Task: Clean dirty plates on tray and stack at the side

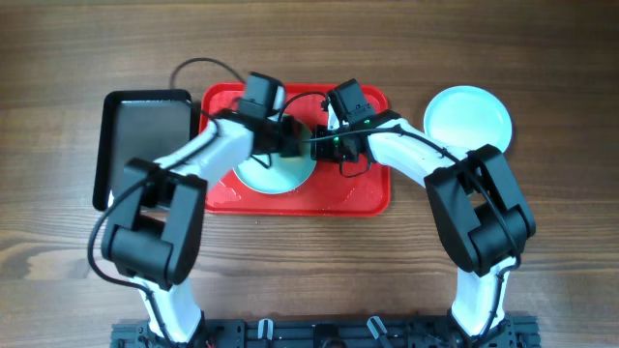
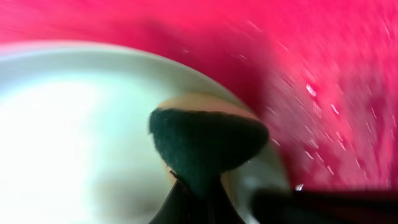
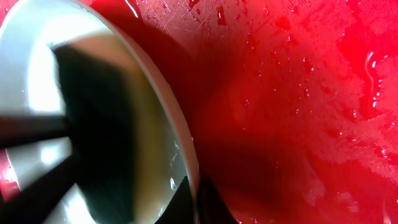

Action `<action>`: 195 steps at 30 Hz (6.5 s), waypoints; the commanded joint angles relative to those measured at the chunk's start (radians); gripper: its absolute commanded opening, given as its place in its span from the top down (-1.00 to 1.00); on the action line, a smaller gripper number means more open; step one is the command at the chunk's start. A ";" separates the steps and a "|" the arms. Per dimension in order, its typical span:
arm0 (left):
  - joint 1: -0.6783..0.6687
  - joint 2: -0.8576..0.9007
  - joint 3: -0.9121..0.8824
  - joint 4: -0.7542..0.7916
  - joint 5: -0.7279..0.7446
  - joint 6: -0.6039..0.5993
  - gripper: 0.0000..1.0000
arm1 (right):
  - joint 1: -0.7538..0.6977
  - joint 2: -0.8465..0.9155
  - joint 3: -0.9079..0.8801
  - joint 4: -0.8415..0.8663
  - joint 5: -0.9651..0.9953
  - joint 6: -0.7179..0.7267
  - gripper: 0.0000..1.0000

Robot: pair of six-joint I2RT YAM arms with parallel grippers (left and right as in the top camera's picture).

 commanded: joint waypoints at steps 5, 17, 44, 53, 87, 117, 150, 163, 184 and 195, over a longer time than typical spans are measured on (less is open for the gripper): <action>-0.097 0.026 -0.018 -0.167 0.054 0.113 0.92 | 0.010 0.026 -0.006 -0.016 0.005 -0.012 0.91; 0.088 0.026 -0.018 -0.486 -0.389 0.072 0.92 | 0.010 0.026 -0.006 -0.017 0.005 -0.011 0.91; -0.037 0.026 -0.018 0.117 -0.045 0.060 0.92 | 0.010 0.026 -0.006 -0.015 -0.029 -0.055 0.91; 0.204 -0.120 0.100 -0.172 -0.062 0.003 0.92 | 0.010 0.026 -0.006 -0.017 -0.094 -0.082 0.91; 0.580 -0.251 0.151 -0.584 -0.123 0.003 0.92 | 0.488 -0.455 -0.005 -0.047 1.691 -0.568 0.91; 0.447 -0.250 0.151 -0.583 -0.123 0.003 0.92 | -0.169 -0.621 -0.007 -0.330 0.407 -0.160 0.91; 0.477 -0.248 0.151 -0.510 -0.400 0.065 0.92 | -0.813 -0.269 0.032 -0.401 0.072 -0.270 -0.54; 0.583 -0.036 0.151 -0.388 -0.370 0.401 0.66 | -0.784 -0.502 0.045 -0.471 0.073 -0.304 -0.73; 0.513 -0.380 0.328 -0.494 -0.369 0.362 -1.00 | -0.699 -0.835 0.295 -0.665 -0.044 -0.472 -0.97; 0.513 -0.378 0.328 -0.494 -0.369 0.362 -1.00 | -0.698 -1.187 0.298 -0.999 0.032 -0.300 -0.99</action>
